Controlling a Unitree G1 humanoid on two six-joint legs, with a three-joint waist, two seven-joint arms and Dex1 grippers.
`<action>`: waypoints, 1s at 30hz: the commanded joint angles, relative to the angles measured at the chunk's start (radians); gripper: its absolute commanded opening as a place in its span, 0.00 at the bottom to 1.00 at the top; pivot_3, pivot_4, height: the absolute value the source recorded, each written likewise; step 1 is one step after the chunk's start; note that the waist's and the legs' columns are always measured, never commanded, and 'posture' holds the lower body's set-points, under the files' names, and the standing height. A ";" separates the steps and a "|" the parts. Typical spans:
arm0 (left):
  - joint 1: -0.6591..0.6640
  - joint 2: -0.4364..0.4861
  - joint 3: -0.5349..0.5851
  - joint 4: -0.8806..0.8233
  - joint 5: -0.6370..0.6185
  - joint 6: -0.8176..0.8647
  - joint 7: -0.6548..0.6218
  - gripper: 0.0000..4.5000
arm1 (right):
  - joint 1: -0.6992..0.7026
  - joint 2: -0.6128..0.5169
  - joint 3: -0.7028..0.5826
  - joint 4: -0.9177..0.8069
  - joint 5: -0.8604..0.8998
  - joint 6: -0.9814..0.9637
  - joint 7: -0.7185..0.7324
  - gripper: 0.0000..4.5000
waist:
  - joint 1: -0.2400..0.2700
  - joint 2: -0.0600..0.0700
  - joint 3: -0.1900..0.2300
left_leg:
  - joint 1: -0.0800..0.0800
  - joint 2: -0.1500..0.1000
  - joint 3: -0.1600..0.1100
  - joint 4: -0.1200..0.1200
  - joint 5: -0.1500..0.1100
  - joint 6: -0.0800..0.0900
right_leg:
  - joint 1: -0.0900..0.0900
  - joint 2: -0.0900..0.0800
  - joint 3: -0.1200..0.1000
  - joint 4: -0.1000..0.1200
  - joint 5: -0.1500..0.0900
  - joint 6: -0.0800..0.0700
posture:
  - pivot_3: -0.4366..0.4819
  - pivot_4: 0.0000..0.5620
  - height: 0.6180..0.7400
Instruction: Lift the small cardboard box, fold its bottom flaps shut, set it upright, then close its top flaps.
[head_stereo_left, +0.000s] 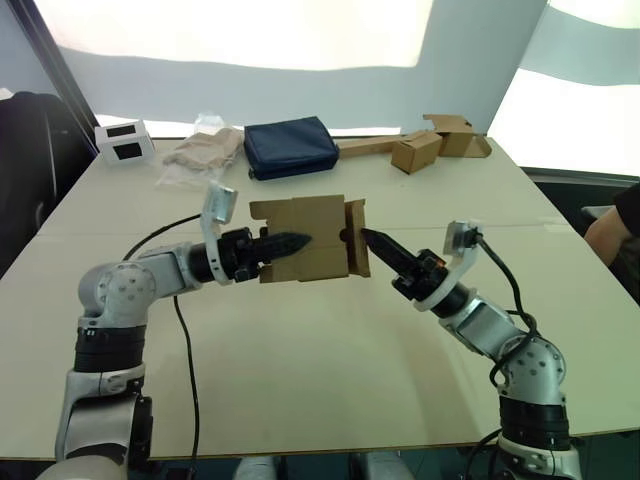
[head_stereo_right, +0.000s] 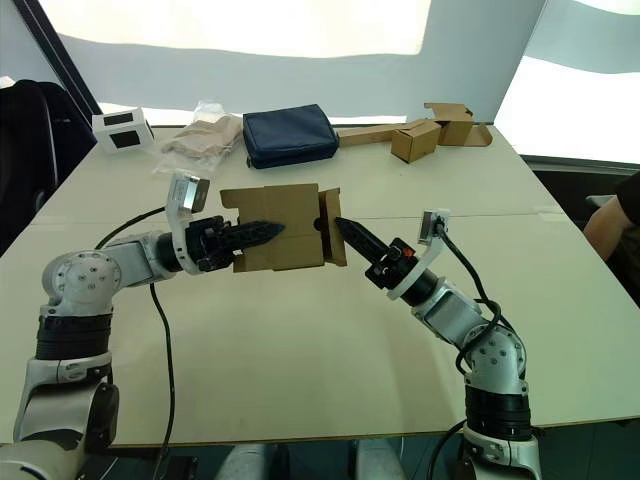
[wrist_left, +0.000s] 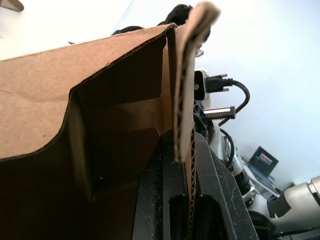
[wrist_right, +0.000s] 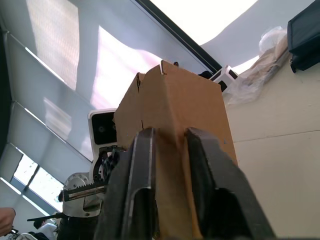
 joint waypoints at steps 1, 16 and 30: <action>-0.012 -0.001 0.017 -0.035 -0.023 -0.007 0.004 0.00 | -0.018 -0.014 -0.001 -0.021 -0.018 -0.015 0.002 0.03 | 0.000 0.000 0.000 | 0.000 0.000 0.000 0.000 0.000 0.000 | 0.000 0.000 0.000 0.000 0.000 0.000 | 0.48 0.27 1.00; -0.008 0.001 0.017 -0.035 -0.028 -0.001 0.010 0.00 | -0.035 -0.022 -0.009 -0.033 -0.073 -0.042 0.011 0.03 | 0.000 0.000 0.000 | 0.000 0.000 0.000 0.000 0.000 0.000 | 0.000 0.000 0.000 0.000 0.000 0.000 | 0.48 0.27 1.00; -0.010 -0.002 0.022 -0.035 -0.029 -0.006 0.014 0.00 | -0.029 -0.026 -0.009 -0.028 -0.050 -0.032 0.017 0.43 | 0.000 0.000 0.000 | 0.000 0.000 0.000 0.000 0.000 0.000 | 0.000 0.000 0.000 0.000 0.000 0.000 | 0.48 0.27 1.00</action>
